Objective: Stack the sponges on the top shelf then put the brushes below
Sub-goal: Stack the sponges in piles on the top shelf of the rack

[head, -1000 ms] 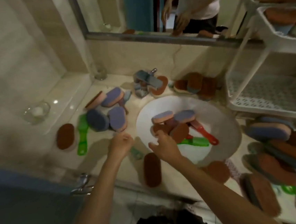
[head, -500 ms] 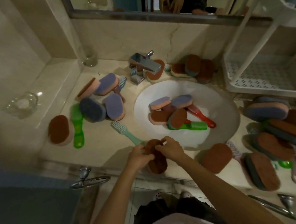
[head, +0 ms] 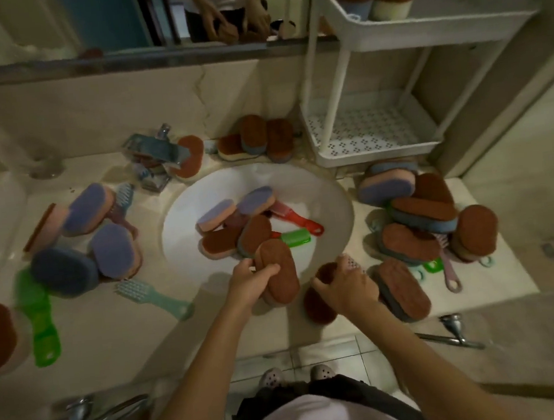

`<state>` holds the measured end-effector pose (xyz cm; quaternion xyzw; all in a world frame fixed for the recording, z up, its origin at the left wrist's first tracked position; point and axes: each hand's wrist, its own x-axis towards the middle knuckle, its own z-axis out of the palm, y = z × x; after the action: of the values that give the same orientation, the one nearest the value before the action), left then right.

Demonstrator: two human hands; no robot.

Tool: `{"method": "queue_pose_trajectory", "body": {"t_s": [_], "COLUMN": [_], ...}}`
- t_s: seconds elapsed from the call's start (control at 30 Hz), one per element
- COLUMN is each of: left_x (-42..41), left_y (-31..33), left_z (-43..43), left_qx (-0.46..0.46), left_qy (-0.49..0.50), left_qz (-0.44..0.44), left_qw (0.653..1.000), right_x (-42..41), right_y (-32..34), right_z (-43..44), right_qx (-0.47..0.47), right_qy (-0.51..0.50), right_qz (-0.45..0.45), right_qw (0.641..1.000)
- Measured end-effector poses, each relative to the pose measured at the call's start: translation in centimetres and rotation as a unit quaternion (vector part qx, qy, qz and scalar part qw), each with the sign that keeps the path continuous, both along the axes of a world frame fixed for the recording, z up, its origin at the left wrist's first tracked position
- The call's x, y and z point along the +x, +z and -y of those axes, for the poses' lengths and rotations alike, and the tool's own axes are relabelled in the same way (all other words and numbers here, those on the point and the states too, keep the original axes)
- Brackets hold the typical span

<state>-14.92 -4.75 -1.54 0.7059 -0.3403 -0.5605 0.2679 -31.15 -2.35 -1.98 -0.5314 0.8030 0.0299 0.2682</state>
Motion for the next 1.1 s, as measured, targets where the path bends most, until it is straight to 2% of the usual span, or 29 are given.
{"method": "queue_pose_trajectory", "body": {"t_s": [0.13, 0.3, 0.47, 0.63, 0.8, 0.93, 1.1], "left_x": [-0.5, 0.1, -0.1, -2.8, -7.4, -11.0, -15.4], "left_y": [-0.2, 0.4, 3.4, 9.7, 16.6, 21.9, 27.1], "left_z": [0.7, 1.8, 4.3, 7.7, 11.4, 15.1, 20.9], "left_qx": [0.0, -0.029, -0.104, -0.204, -0.297, -0.338, -0.347], "left_qy": [-0.004, -0.009, -0.01, -0.011, -0.018, -0.018, -0.035], "left_qz": [0.013, 0.045, 0.074, 0.075, 0.051, 0.052, -0.013], "left_qw": [1.0, 0.999, 0.992, 0.976, 0.953, 0.94, 0.937], "right_x": [1.3, 2.6, 1.3, -2.0, -5.8, -9.6, -14.8], "right_y": [-1.1, 0.1, 4.8, 11.2, 17.1, 21.5, 26.4], "right_z": [-0.5, 0.3, 2.8, 5.8, 9.6, 13.3, 19.8], "right_qx": [0.055, 0.027, -0.073, -0.207, -0.326, -0.406, -0.506], "right_qy": [0.005, -0.021, -0.016, 0.002, 0.004, 0.003, -0.02], "right_qz": [-0.002, 0.072, 0.076, 0.065, 0.043, 0.032, 0.084], "right_qw": [0.998, 0.997, 0.994, 0.976, 0.945, 0.914, 0.858]}}
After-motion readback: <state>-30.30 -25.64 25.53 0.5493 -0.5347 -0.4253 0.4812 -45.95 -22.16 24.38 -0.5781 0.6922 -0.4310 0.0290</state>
